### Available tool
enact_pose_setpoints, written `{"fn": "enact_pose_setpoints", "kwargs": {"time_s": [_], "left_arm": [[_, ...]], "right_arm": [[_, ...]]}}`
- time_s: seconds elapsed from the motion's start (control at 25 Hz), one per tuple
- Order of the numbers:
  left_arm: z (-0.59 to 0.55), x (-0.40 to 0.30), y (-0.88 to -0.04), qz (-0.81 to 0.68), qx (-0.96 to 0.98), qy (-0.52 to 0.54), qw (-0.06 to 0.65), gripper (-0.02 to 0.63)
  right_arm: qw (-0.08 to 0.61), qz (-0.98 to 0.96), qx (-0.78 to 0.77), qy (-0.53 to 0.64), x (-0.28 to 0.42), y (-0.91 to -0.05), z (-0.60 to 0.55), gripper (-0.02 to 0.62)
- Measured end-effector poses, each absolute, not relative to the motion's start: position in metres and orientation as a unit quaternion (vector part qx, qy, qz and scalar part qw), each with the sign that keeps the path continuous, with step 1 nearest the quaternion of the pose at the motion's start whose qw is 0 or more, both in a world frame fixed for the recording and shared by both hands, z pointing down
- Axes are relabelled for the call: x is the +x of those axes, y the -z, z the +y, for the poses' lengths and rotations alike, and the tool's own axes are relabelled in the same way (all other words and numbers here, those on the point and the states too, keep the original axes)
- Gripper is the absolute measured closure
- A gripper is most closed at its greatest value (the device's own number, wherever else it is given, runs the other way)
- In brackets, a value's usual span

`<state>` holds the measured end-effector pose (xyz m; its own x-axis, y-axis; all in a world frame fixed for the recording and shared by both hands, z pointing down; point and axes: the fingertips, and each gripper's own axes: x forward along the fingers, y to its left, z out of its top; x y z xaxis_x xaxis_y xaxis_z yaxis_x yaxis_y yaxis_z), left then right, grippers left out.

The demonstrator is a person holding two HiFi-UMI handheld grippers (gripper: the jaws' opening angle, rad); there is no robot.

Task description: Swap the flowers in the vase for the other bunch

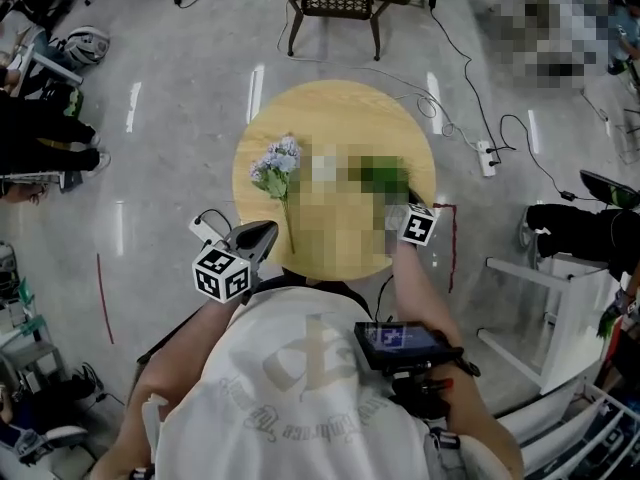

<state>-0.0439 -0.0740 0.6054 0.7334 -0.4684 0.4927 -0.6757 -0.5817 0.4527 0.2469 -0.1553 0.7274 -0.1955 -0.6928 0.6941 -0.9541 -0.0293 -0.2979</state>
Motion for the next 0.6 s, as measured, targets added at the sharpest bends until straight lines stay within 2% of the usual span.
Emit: {"fn": "enact_pose_setpoints", "kwargs": {"time_s": [0.48, 0.6], "left_arm": [[-0.073, -0.059, -0.610, -0.358, 0.856, -0.164, 0.334, 0.594], [-0.074, -0.059, -0.608, -0.363, 0.854, -0.163, 0.336, 0.594]], "right_arm": [[0.211, -0.668, 0.591, -0.400, 0.245, -0.759, -0.172, 0.339], [0.208, -0.661, 0.597, -0.405, 0.249, -0.760, -0.173, 0.387]]}}
